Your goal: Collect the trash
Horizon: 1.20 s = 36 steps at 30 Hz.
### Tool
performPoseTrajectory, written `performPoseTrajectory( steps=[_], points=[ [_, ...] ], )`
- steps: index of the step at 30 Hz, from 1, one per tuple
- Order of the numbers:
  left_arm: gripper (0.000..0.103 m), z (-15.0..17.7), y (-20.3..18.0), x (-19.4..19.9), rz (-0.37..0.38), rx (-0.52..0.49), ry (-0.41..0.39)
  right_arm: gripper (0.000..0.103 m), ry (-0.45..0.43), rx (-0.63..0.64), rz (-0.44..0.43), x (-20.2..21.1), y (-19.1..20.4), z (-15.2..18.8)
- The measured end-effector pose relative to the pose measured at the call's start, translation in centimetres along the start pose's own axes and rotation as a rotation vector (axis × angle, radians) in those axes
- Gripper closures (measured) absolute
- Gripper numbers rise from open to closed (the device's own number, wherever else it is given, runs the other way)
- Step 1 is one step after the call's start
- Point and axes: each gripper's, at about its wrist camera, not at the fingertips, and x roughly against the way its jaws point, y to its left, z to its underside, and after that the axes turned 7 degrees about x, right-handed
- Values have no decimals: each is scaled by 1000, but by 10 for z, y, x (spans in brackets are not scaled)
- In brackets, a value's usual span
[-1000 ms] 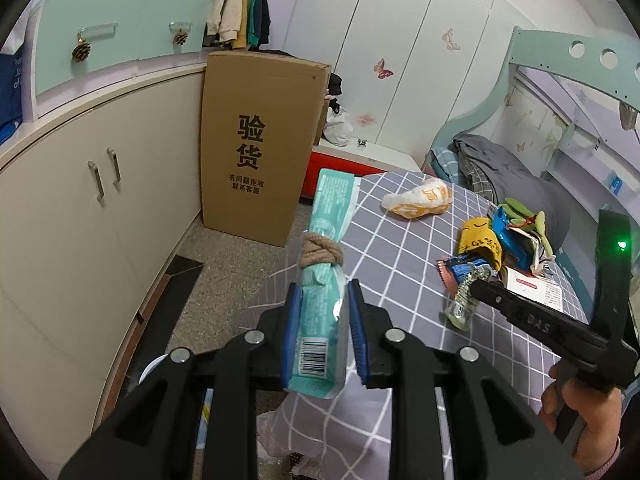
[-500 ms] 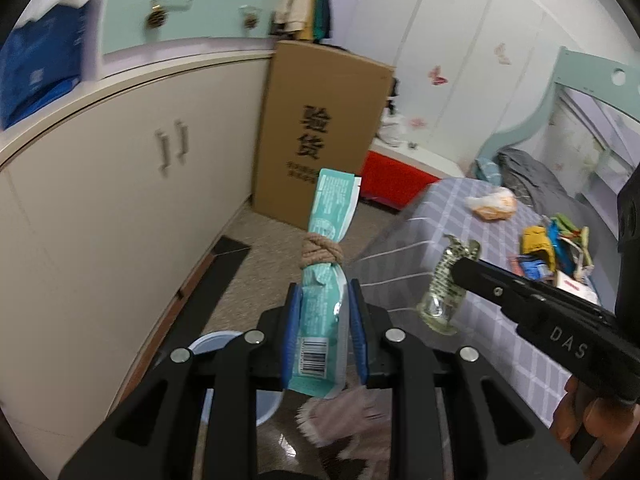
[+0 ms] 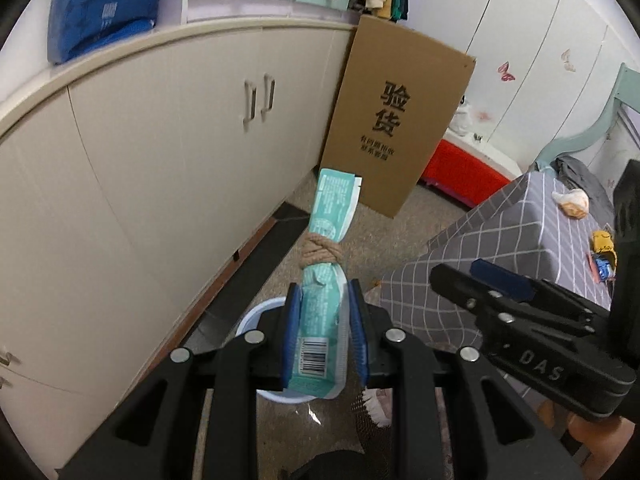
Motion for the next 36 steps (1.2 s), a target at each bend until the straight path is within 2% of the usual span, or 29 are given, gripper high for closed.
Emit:
performPoseTrajectory(
  steps=[7, 11, 13, 14, 15, 19, 26, 36],
  points=[
    [79, 0, -7, -17, -1, -18, 54, 47, -32, -3, 54, 12, -5, 1],
    [79, -7, -11, -25, 12, -22, 59, 46, -67, -25, 62, 23, -12, 0],
    [59, -11, -13, -26, 4, -20, 52, 45, -76, -31, 65, 26, -14, 0],
    [34, -12, -12, -26, -5, -12, 37, 45, -78, -36, 62, 28, -15, 0],
    [28, -12, -12, -25, -11, -7, 25, 45, -82, -40, 58, 30, -16, 1],
    [28, -12, -11, -22, -26, 17, 22, 45, -89, -48, 55, 36, -18, 3],
    [28, -4, -21, -8, -6, 11, 19, 45, -108, -68, 58, 52, -24, 8],
    [27, 0, -65, 31, 73, -37, -24, 44, -184, -134, 80, 101, -49, 20]
  ],
)
